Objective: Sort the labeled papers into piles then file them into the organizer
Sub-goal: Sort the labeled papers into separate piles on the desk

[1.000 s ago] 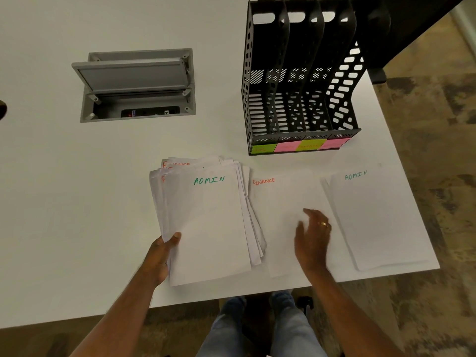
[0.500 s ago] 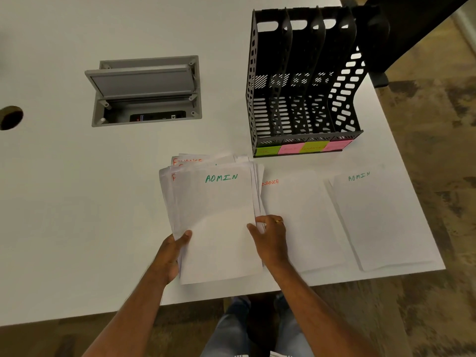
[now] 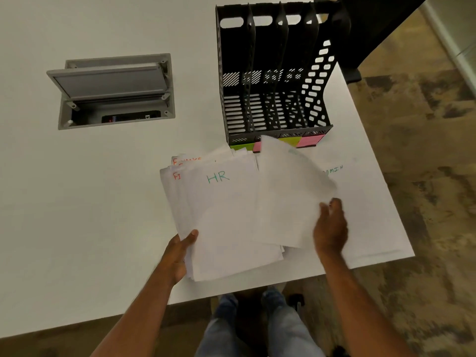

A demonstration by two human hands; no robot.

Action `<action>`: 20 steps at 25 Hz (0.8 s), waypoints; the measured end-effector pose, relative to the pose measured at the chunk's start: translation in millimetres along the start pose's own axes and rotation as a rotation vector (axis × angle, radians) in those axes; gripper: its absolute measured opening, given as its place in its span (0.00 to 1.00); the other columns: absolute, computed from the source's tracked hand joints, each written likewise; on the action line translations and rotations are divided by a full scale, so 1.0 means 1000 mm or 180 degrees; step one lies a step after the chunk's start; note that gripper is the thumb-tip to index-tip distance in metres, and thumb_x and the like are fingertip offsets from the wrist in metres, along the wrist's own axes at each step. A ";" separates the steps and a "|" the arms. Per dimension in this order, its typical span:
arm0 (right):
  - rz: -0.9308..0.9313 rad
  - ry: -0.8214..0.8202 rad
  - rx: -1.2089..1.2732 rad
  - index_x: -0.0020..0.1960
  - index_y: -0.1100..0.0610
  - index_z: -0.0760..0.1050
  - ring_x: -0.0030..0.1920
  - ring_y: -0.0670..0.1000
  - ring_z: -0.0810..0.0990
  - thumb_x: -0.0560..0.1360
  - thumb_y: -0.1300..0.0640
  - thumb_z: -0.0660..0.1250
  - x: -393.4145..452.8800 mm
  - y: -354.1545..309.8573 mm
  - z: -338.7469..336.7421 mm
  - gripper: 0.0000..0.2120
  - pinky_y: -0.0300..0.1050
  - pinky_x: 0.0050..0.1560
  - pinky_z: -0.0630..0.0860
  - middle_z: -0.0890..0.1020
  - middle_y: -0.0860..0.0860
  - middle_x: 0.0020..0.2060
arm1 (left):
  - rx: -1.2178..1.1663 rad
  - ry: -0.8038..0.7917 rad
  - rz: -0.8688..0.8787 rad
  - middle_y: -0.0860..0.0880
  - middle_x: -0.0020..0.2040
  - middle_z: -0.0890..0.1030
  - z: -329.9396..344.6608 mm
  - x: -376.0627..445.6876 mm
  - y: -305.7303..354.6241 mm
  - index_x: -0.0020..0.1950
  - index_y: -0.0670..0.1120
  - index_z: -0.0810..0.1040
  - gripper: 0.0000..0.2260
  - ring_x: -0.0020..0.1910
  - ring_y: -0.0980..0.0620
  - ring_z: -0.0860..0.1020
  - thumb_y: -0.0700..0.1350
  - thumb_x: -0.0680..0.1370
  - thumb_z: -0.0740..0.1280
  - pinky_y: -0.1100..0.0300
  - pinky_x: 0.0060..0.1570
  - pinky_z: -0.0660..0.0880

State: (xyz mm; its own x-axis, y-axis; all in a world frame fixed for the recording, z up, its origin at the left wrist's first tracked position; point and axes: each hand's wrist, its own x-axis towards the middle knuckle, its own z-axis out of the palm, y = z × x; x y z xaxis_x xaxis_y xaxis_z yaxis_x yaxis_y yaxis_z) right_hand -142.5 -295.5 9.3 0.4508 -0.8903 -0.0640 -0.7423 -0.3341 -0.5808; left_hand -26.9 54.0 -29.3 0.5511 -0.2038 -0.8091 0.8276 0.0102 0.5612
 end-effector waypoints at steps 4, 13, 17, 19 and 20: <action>-0.0154 0.0192 -0.0346 0.61 0.57 0.71 0.51 0.64 0.81 0.83 0.45 0.57 0.073 0.070 -0.048 0.16 0.50 0.46 0.73 0.82 0.61 0.54 | 0.0043 -0.0044 -0.0005 0.52 0.46 0.88 0.026 0.002 -0.011 0.58 0.51 0.78 0.14 0.45 0.49 0.86 0.50 0.73 0.73 0.53 0.43 0.83; -0.0111 -0.0053 -0.0796 0.67 0.56 0.69 0.62 0.63 0.75 0.75 0.56 0.73 0.104 0.098 -0.042 0.23 0.62 0.58 0.75 0.76 0.60 0.63 | -0.0066 0.0125 -0.0048 0.46 0.51 0.88 0.059 -0.003 -0.024 0.60 0.46 0.78 0.13 0.55 0.42 0.83 0.46 0.76 0.71 0.49 0.49 0.79; -0.1018 -0.0714 0.0406 0.57 0.43 0.75 0.48 0.43 0.78 0.80 0.49 0.64 0.034 0.027 -0.018 0.07 0.38 0.44 0.79 0.75 0.43 0.53 | -0.0055 0.0200 -0.0114 0.43 0.55 0.85 0.071 -0.009 -0.026 0.60 0.46 0.77 0.11 0.56 0.41 0.81 0.45 0.78 0.70 0.49 0.50 0.78; -0.1027 -0.1149 0.0407 0.60 0.44 0.74 0.48 0.41 0.77 0.79 0.44 0.64 0.003 -0.001 -0.003 0.11 0.35 0.43 0.77 0.75 0.41 0.52 | -0.0024 0.0232 -0.0119 0.43 0.57 0.83 0.075 -0.011 -0.026 0.60 0.47 0.77 0.11 0.56 0.41 0.80 0.46 0.78 0.70 0.48 0.51 0.77; -0.0883 -0.1282 0.0371 0.61 0.45 0.74 0.48 0.42 0.76 0.78 0.43 0.66 -0.007 -0.009 0.004 0.14 0.37 0.44 0.77 0.75 0.41 0.53 | -0.0035 0.0223 -0.0121 0.43 0.57 0.83 0.076 -0.012 -0.026 0.60 0.46 0.76 0.12 0.57 0.41 0.80 0.46 0.78 0.70 0.48 0.51 0.77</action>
State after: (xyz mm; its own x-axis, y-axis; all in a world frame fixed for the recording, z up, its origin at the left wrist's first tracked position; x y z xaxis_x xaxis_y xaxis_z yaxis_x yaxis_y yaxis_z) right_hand -137.0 -285.2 11.9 0.7959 -0.5751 -0.1893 -0.5175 -0.4839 -0.7057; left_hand -62.7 -18.1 -21.2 0.5249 -0.1353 -0.8403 0.8491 0.0146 0.5281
